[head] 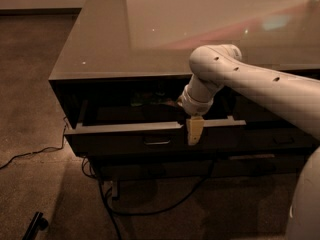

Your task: Open top drawer

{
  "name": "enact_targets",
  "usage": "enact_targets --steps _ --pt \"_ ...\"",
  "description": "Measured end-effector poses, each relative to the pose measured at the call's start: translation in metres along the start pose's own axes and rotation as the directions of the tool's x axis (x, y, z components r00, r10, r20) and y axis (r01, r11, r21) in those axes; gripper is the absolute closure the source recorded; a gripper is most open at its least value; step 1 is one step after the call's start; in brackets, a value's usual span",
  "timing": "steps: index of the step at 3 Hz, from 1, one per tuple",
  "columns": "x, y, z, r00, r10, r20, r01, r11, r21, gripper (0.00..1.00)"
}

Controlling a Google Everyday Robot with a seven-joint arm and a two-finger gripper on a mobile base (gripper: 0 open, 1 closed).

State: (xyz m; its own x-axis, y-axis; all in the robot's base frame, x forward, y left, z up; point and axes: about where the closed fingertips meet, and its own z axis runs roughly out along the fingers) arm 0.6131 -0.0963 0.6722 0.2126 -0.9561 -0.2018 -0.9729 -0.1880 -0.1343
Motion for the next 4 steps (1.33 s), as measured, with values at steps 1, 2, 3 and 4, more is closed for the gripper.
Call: enact_targets --steps 1,2,3,4 --pt "0.0 0.0 0.0 1.0 0.0 0.0 0.0 1.0 0.0 0.0" --pt "-0.005 0.005 0.005 1.0 -0.022 0.015 0.022 0.9998 -0.001 0.0" --pt "-0.01 0.023 0.011 0.999 -0.038 0.01 0.038 0.9993 -0.008 0.0" --pt "-0.006 0.052 0.015 0.999 -0.044 -0.01 0.044 0.9987 -0.027 0.0"
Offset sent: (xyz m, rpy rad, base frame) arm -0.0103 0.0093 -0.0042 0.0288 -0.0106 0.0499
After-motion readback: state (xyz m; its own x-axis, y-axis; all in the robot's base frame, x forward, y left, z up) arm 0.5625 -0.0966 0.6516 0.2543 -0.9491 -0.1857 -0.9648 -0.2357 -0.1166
